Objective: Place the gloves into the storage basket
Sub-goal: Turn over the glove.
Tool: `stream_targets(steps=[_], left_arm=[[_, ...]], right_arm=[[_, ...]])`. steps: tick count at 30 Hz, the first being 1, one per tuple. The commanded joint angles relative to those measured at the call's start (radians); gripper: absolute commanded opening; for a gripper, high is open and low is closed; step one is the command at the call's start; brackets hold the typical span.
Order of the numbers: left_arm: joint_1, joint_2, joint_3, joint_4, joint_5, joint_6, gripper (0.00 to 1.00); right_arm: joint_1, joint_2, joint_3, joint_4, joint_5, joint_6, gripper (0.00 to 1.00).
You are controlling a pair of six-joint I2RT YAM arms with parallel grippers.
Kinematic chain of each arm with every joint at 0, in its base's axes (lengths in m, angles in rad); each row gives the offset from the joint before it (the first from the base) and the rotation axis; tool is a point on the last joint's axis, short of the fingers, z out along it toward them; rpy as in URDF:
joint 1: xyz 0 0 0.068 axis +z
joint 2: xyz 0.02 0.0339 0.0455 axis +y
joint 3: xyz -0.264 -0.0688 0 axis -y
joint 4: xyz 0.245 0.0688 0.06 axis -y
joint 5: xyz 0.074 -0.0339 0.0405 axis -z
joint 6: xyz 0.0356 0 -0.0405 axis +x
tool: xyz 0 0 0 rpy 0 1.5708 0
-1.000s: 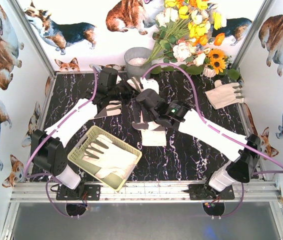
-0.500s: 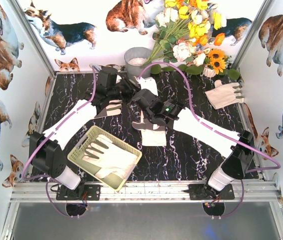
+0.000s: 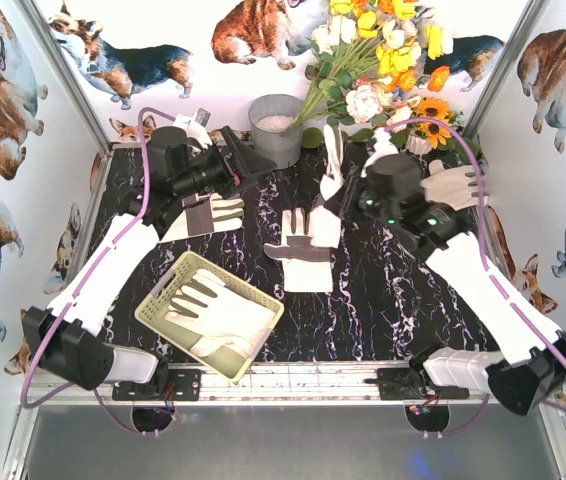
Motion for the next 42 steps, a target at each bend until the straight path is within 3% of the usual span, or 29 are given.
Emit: stream_targets(steps=[1, 5, 9, 11, 13, 20, 27, 34, 37, 40, 42], left_arm=[[0.017, -0.039, -0.047, 0.085, 0.145, 0.131, 0.86], [0.042, -0.033, -0.089, 0.198, 0.267, 0.105, 0.88], [0.046, -0.008, -0.124, 0.397, 0.376, -0.015, 0.84], [0.042, -0.01, -0.136, 0.505, 0.391, -0.07, 0.77], [0.041, -0.004, -0.13, 0.55, 0.401, -0.099, 0.63], [0.014, 0.012, -0.111, 0.547, 0.376, -0.087, 0.42], [-0.021, 0.071, -0.066, 0.543, 0.401, -0.087, 0.47], [-0.068, 0.101, -0.075, 0.616, 0.435, -0.126, 0.42], [-0.086, 0.113, -0.085, 0.63, 0.456, -0.141, 0.34], [-0.105, 0.127, -0.089, 0.605, 0.47, -0.132, 0.18], [-0.115, 0.142, -0.084, 0.555, 0.468, -0.098, 0.17]], right_arm=[[-0.103, -0.093, -0.089, 0.338, -0.442, 0.159, 0.0], [-0.144, -0.146, -0.155, 0.529, -0.573, 0.28, 0.0], [-0.145, -0.142, -0.156, 0.571, -0.643, 0.318, 0.0], [-0.145, -0.14, -0.153, 0.548, -0.654, 0.312, 0.0], [-0.144, -0.139, -0.153, 0.527, -0.666, 0.308, 0.0], [-0.143, -0.133, -0.147, 0.48, -0.711, 0.299, 0.0], [-0.143, -0.126, -0.132, 0.449, -0.745, 0.289, 0.0], [-0.143, -0.127, -0.127, 0.39, -0.732, 0.254, 0.0], [-0.143, -0.13, -0.119, 0.357, -0.713, 0.236, 0.0], [-0.144, -0.125, -0.091, 0.244, -0.639, 0.194, 0.0], [-0.145, -0.122, -0.08, 0.2, -0.613, 0.169, 0.0]])
